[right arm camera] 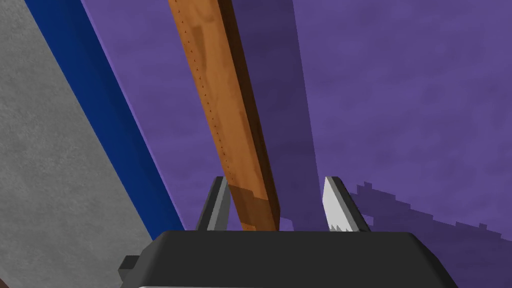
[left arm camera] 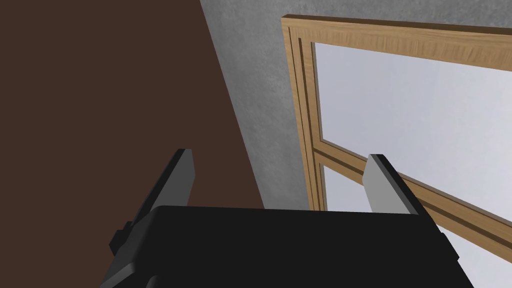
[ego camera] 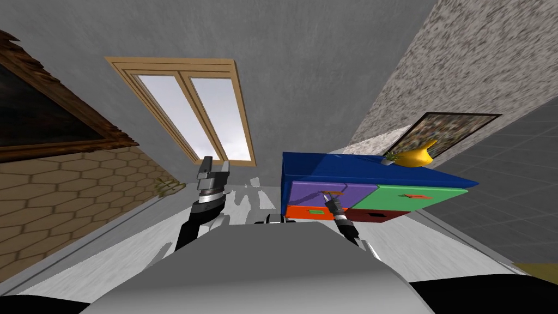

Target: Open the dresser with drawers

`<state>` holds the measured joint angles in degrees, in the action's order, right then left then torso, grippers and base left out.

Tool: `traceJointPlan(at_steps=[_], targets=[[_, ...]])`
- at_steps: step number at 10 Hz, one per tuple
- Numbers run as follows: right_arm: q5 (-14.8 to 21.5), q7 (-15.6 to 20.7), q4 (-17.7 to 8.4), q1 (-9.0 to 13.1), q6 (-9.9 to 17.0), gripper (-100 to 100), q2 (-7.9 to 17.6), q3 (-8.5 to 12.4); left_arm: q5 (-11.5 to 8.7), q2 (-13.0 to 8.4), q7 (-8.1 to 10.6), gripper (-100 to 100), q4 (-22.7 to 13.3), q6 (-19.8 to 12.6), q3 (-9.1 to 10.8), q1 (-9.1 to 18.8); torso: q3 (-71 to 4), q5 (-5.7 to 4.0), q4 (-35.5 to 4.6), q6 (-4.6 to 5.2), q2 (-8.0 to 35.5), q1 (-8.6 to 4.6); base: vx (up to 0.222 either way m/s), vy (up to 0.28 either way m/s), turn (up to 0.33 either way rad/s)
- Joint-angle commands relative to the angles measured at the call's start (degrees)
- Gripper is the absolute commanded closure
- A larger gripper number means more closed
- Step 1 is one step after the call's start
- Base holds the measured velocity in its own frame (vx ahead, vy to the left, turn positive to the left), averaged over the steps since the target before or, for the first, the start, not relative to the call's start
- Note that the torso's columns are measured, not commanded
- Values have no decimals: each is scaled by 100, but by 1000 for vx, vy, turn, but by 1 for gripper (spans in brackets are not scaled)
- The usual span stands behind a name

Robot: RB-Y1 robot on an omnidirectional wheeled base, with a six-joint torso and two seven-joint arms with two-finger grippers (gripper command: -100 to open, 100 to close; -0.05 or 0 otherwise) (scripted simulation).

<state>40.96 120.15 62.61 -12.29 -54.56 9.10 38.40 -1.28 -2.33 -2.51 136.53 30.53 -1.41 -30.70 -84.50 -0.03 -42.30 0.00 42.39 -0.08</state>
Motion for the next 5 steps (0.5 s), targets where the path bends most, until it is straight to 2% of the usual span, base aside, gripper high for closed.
traceJointPlan(at_steps=[1, 3, 4, 5], targets=[[-6, -79, 41, -48, -35, 100, 57, -12, 0, 0, 0, 0, 0, 0, 0, 2, 15, -44, 25, 0, 10, -26, -191, 30, -34], [-11, -142, 73, -87, -63, 100, 103, -22, 0, 1, 0, 0, -1, -1, -1, 3, 6, -35, 18, -3, -5, -19, -201, 39, -37], [-19, -106, 77, -47, -67, 100, 110, -4, 0, 0, 0, 0, -1, -1, 0, 3, -8, -28, 20, -3, -23, -15, -99, 18, -18], [-2, -156, 71, -123, -99, 100, 137, -30, 0, 0, 0, 0, -1, -1, 0, 1, -31, -13, 16, -7, -60, -13, -170, 6, -25]])
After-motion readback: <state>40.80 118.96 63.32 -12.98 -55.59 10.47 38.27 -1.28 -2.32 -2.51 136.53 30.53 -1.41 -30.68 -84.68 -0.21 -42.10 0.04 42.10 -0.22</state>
